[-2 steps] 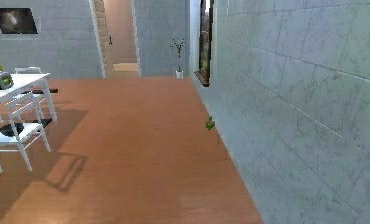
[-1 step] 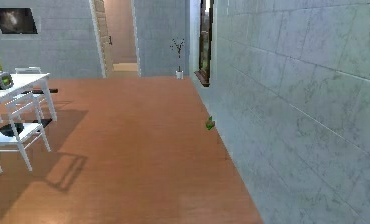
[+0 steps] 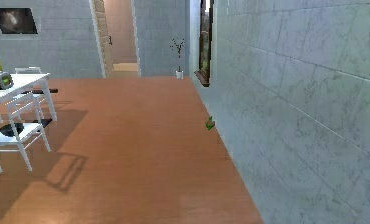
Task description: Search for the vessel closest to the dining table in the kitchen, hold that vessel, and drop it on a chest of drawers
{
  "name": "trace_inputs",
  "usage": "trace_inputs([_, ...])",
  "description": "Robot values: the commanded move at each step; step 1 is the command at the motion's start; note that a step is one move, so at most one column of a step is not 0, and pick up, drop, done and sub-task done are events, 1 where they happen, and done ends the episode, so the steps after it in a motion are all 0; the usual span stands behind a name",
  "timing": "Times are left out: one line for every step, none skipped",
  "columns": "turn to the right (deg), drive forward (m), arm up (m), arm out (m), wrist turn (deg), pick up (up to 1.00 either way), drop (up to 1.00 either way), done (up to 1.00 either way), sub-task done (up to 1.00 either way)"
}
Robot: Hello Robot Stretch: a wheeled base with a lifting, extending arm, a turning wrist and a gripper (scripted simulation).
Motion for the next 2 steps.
trace_inputs([0.0, 0.0, -0.26, 0.0, 0.0, 0.0, 0.0, 0.0, 0.0])
trace_inputs([0.0, 0.0, 0.0, 0.0, 0.0, 0.0, 1.0, 0.0, 0.0])
